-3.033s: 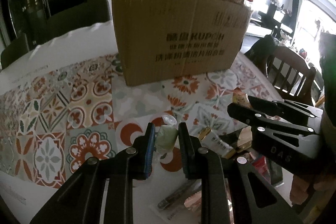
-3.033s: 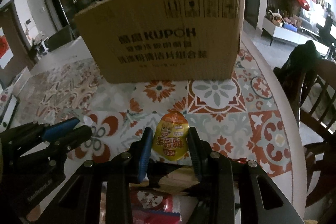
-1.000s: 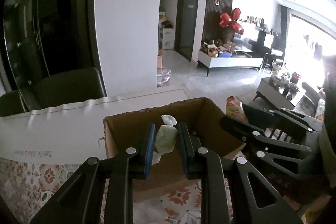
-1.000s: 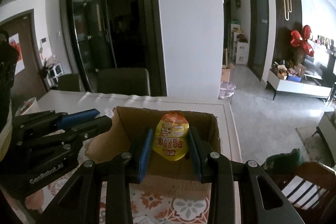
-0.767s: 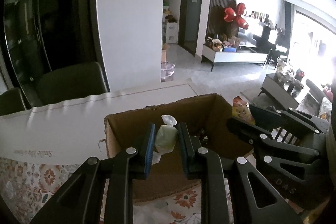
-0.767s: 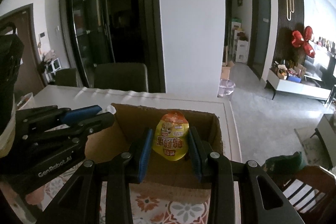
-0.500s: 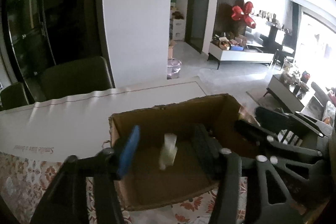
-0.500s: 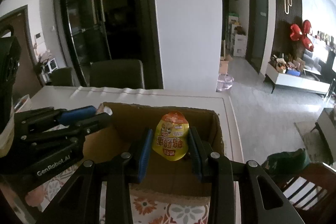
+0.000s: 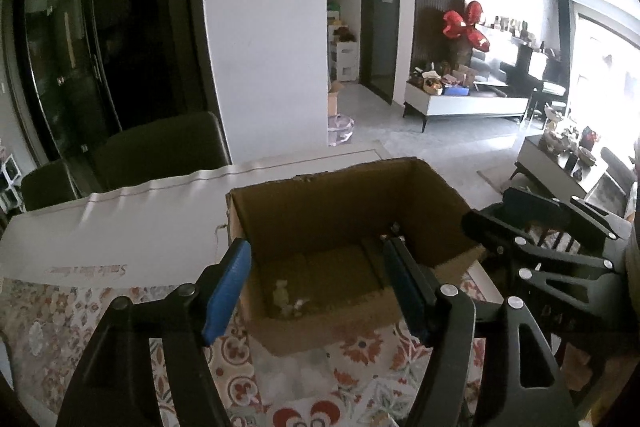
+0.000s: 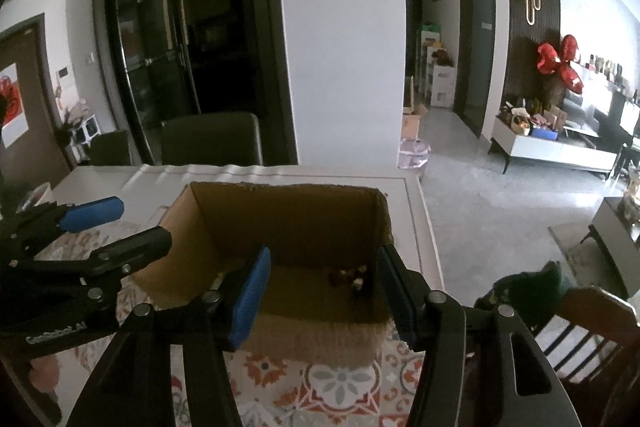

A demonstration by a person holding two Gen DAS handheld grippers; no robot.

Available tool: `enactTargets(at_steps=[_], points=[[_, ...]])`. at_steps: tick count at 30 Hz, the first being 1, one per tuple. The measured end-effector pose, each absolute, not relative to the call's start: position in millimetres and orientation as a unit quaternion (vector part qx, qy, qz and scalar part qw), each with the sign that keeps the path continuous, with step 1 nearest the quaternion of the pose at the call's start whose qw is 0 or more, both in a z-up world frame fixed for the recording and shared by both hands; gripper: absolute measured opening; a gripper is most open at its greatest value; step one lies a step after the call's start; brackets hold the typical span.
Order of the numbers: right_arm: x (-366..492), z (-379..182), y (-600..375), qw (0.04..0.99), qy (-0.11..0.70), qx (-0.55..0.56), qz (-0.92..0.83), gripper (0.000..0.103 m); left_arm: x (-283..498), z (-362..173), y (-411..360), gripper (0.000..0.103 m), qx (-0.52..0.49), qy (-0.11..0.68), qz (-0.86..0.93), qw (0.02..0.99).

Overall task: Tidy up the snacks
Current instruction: 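Move both tools back from the box toward the remaining snacks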

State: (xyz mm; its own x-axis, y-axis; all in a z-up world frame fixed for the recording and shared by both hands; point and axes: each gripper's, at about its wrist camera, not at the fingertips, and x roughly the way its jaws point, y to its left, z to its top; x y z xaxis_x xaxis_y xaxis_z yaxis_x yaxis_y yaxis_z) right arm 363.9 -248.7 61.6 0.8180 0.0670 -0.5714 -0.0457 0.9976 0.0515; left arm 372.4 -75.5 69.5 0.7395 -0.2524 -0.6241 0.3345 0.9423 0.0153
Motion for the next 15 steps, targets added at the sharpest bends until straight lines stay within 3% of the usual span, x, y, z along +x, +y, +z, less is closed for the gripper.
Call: enactTargets(at_steps=[15], points=[[280.5,56.6,-240.3,0.959,0.281,0.030,0.033,0.056,281.2,64.1,-59.2,0.068,0.065,0.300,-0.170,0.936]])
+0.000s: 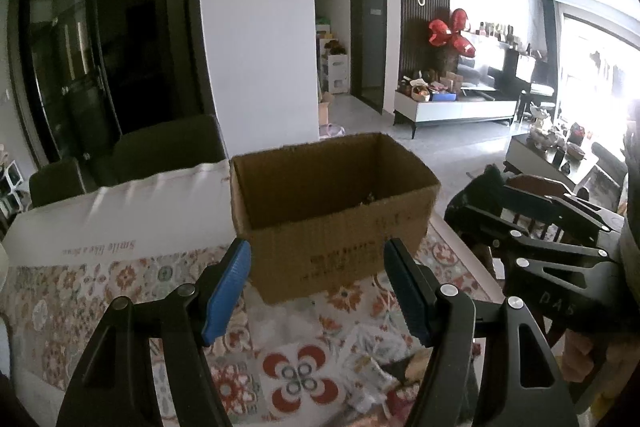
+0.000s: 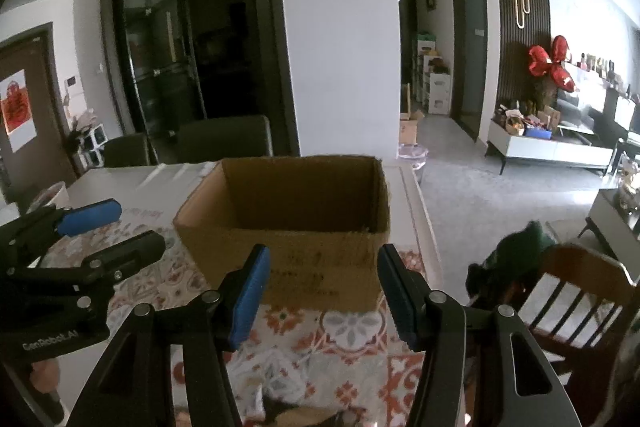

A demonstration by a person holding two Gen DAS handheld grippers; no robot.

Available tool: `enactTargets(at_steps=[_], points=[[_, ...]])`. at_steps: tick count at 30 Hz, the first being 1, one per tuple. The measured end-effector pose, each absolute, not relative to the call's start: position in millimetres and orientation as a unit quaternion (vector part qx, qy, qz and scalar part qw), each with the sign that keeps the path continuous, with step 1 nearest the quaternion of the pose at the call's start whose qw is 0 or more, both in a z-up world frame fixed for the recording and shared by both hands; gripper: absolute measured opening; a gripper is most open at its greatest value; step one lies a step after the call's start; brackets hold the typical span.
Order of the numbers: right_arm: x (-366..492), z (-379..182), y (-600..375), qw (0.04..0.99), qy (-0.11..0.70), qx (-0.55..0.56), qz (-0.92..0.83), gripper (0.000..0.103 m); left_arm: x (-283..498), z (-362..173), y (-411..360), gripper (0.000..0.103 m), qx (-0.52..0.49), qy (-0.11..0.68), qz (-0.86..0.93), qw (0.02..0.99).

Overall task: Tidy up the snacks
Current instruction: 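Move both tools back from the box toward the remaining snacks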

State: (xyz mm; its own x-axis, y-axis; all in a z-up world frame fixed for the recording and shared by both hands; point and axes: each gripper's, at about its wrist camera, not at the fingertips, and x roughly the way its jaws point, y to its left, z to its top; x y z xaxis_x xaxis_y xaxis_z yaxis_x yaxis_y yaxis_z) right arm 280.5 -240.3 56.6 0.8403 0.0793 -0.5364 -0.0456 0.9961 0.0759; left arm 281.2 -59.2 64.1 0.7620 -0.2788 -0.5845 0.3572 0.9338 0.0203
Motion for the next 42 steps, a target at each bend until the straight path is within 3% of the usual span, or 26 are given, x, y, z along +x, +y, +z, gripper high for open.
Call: enactTargets(at_steps=[26,42], points=[[180.8,0.1,-218.6,0.949,0.314,0.005,0.033,0.056,187.5,1.5,-48.1,0.068,0.083,0.351,-0.195,0.912],[161.7,-62.4,-210.7,0.917,0.389,0.040,0.080,0.056,171.5,-48.8,-49.8,0.068,0.078,0.411,-0.214,0.883]])
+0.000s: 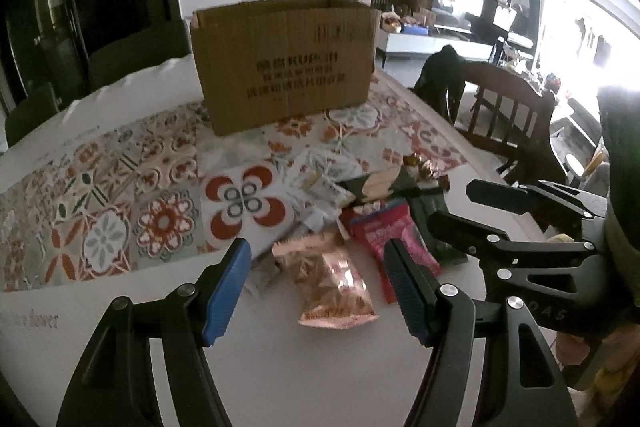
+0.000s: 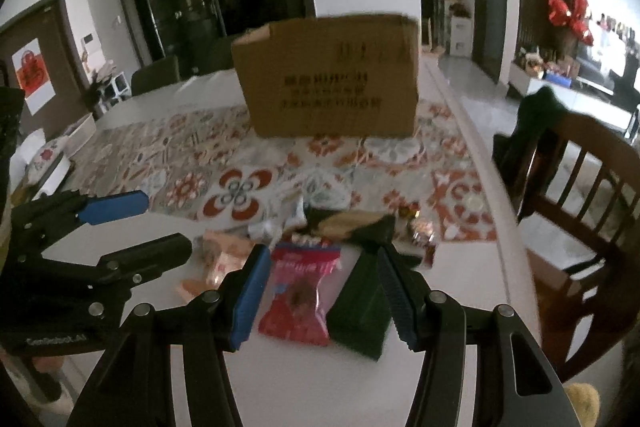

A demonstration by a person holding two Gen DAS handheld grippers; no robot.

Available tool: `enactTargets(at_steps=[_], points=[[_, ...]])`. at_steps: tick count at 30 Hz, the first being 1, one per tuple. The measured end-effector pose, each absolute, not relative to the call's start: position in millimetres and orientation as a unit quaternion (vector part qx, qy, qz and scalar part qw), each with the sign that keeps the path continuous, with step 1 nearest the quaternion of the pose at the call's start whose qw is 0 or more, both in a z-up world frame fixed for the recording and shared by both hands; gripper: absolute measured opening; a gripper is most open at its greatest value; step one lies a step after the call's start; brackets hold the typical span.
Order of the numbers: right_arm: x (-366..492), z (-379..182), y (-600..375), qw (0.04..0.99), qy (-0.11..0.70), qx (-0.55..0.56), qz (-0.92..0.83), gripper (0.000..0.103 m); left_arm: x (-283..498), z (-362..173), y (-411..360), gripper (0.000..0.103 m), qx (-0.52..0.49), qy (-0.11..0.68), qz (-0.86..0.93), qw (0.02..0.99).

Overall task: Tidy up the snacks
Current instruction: 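Move both tools back from the box toward the remaining snacks, then grasp the pink-gold bag with the left gripper while the right grasps the red bag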

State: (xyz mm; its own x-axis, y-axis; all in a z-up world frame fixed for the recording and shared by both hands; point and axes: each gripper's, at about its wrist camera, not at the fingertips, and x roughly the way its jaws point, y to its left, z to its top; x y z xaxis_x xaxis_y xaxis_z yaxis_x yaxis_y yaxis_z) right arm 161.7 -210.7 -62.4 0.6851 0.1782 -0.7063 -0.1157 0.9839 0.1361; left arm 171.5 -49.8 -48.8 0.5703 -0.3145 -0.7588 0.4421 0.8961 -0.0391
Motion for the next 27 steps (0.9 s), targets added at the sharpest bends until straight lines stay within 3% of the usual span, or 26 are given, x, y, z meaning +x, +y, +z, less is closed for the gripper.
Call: enactTargets(at_steps=[10,27], points=[[165.6,-87.4,-206.2,0.908,0.405,0.048,0.100,0.056,174.7,-79.0,-49.7,0.067,0.068,0.438,-0.220,0.869],[182.3,-111.0,-202.9,0.894,0.430,0.063,0.109,0.054,196.5,-104.2,-44.9,0.050,0.008,0.466,-0.231,0.854]])
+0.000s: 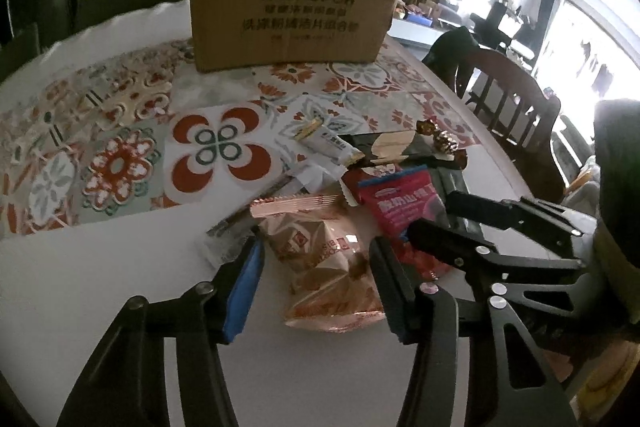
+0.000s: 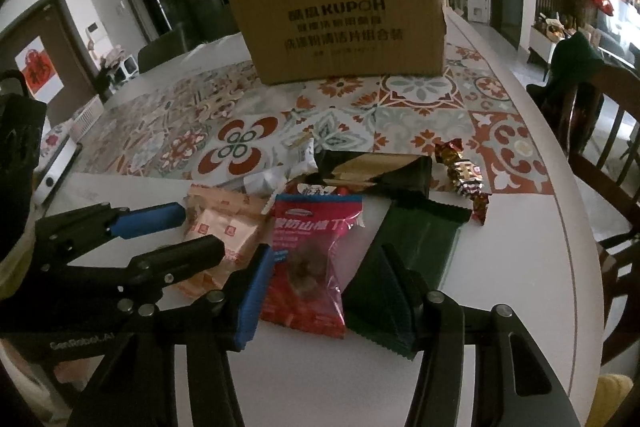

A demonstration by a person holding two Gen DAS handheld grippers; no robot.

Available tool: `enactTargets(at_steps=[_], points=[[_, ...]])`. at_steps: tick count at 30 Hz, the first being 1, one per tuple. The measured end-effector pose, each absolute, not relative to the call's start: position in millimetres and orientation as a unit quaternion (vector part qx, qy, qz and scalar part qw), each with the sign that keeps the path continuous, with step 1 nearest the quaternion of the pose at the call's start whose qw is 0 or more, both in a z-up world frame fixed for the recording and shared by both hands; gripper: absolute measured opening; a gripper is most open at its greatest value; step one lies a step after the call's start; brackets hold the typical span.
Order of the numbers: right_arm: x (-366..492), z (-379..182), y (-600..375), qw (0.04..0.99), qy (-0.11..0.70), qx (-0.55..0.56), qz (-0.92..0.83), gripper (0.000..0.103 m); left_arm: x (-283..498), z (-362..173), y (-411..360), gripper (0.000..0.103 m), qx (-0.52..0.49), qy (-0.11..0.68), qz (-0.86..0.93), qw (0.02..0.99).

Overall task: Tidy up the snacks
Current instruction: 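Grasp the pink-gold bag with the left gripper while the right grasps the red bag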

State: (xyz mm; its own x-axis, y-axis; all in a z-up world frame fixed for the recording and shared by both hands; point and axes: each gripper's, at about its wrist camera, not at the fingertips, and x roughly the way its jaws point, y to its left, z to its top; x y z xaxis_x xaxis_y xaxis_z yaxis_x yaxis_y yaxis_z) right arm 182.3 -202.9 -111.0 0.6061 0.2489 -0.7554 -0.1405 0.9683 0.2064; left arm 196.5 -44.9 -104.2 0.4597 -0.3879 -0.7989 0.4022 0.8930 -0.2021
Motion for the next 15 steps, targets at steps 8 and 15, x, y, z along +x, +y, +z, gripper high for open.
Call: enactTargets(at_steps=[8,15], points=[[190.5,-115.2,-201.8,0.890,0.434,0.077,0.117,0.050,202.3,-109.3,-41.5,0.046,-0.021,0.477,-0.232,0.848],[195.7,-118.0,-198.9,0.885,0.441,0.082,0.126,0.045,205.0,-111.7,-38.7,0.045,-0.038,0.485,-0.237,0.841]])
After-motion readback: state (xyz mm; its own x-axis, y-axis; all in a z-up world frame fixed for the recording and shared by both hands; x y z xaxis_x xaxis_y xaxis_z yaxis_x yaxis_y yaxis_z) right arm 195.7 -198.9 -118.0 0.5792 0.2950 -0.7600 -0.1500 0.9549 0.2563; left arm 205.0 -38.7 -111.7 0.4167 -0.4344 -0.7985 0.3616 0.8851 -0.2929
